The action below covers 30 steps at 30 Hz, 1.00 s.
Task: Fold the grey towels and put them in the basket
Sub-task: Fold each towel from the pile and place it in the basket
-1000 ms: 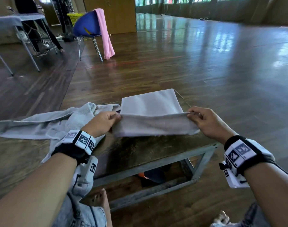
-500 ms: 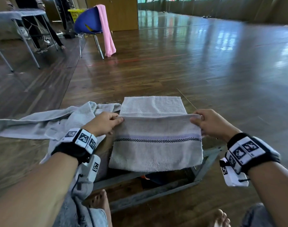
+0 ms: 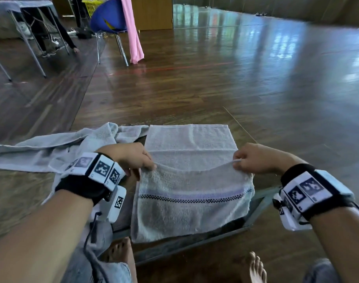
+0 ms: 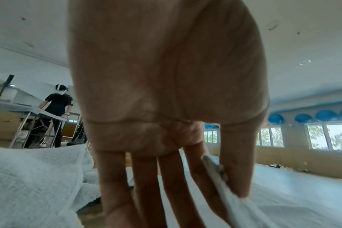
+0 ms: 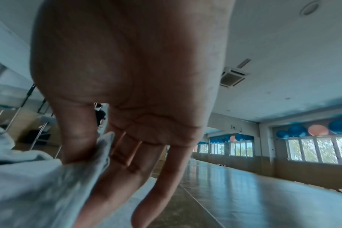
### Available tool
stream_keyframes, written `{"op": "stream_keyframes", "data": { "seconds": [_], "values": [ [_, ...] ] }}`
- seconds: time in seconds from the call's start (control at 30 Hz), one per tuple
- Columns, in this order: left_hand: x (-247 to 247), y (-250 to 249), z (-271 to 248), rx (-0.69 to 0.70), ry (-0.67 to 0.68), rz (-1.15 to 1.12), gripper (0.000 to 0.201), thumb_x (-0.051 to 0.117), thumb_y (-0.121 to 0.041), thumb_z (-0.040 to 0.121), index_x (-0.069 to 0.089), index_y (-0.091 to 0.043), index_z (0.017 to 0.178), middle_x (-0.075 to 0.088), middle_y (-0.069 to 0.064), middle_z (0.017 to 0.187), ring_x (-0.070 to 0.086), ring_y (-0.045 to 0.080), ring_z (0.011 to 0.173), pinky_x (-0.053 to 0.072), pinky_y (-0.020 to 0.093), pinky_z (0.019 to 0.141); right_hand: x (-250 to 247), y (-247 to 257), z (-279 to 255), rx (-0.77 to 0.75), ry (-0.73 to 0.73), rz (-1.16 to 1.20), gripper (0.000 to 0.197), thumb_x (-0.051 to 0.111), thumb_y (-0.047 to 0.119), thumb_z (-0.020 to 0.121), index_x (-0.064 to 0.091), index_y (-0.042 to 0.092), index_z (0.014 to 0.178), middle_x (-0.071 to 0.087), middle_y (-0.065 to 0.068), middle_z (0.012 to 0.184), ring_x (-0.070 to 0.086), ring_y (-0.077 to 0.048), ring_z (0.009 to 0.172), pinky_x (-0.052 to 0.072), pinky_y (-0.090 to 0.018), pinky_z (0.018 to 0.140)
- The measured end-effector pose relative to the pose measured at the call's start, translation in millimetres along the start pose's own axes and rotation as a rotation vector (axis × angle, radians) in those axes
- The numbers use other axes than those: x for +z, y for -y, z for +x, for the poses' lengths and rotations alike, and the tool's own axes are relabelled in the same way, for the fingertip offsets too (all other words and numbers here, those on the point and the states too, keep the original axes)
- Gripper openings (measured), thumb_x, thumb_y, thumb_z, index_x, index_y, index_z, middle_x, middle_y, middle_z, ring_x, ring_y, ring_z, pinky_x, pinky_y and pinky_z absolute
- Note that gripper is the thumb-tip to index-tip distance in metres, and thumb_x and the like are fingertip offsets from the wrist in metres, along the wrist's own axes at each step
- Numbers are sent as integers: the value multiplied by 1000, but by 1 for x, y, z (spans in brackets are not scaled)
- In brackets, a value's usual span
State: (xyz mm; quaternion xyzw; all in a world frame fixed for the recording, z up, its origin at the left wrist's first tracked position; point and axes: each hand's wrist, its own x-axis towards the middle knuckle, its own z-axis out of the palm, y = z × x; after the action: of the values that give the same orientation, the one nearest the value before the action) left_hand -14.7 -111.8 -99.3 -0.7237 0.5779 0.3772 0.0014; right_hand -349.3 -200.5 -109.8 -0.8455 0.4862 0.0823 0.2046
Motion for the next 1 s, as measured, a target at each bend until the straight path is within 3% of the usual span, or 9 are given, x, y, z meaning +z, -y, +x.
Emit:
{"op": "stream_keyframes", "data": {
  "seconds": [0.07, 0.17, 0.3, 0.4, 0.47, 0.6, 0.7, 0.8, 1.0],
  "values": [
    [-5, -1, 2, 5, -90, -85, 21, 66, -23, 90, 65, -10, 74, 58, 3, 66, 60, 20, 54, 48, 26, 50, -5, 0, 5, -4, -108, 76, 29, 58, 24, 92, 62, 18, 64, 62, 4, 70, 59, -16, 70, 42, -32, 60],
    [-11, 0, 14, 60, -448, -144, 33, 61, -26, 90, 51, -14, 61, 48, 0, 52, 43, 18, 46, 32, 24, 48, -12, -4, 23, 85, -392, 192, 29, 57, 26, 90, 55, 18, 62, 59, -6, 70, 57, -32, 73, 46, -36, 65],
    [-6, 9, 36, 117, -817, -145, 37, 56, -33, 98, 64, -6, 74, 65, 9, 70, 60, 28, 71, 44, 35, 66, -2, -1, 51, 137, -663, 319, 31, 54, 32, 95, 49, 26, 65, 60, -4, 76, 57, -31, 73, 43, -35, 67],
    [8, 18, 53, 166, -696, -52, 30, 58, -32, 98, 69, -9, 82, 62, 12, 94, 61, 28, 83, 43, 31, 75, 19, 4, 68, 56, -450, 223, 23, 52, 25, 102, 56, 27, 79, 66, -3, 91, 61, -16, 70, 46, -29, 59],
    [15, 22, 58, 192, -559, 17, 26, 57, -31, 99, 69, -9, 92, 58, 7, 109, 59, 25, 94, 46, 37, 87, 26, 6, 73, 41, -334, 134, 20, 50, 25, 103, 59, 26, 85, 67, -3, 97, 64, -18, 77, 51, -32, 65],
    [8, 19, 57, 152, -466, 86, 28, 53, -29, 99, 64, -6, 85, 64, 9, 83, 62, 28, 82, 45, 37, 71, 7, 10, 73, 49, -226, 70, 26, 46, 36, 97, 60, 23, 80, 66, -3, 87, 60, -21, 77, 46, -33, 68],
    [-5, 10, 48, 39, -368, 136, 30, 57, -23, 89, 51, -9, 63, 50, 7, 63, 48, 25, 63, 37, 33, 62, -2, 11, 66, 34, -77, 18, 32, 52, 30, 90, 56, 13, 64, 61, -2, 68, 61, -27, 70, 47, -33, 61],
    [-8, 4, 42, -30, -246, 117, 32, 56, -18, 84, 38, -13, 57, 36, 6, 59, 31, 20, 53, 29, 32, 56, -6, 1, 60, 68, -64, 86, 27, 58, 19, 88, 62, 5, 65, 68, -12, 77, 68, -32, 77, 57, -41, 72],
    [-3, 17, 52, 16, -451, 8, 35, 58, -23, 90, 47, -11, 60, 45, 5, 57, 42, 21, 57, 32, 32, 57, 2, -21, 66, 124, -251, 137, 27, 63, 27, 89, 58, 20, 63, 61, 1, 71, 58, -25, 76, 45, -35, 67]
  ]
}}
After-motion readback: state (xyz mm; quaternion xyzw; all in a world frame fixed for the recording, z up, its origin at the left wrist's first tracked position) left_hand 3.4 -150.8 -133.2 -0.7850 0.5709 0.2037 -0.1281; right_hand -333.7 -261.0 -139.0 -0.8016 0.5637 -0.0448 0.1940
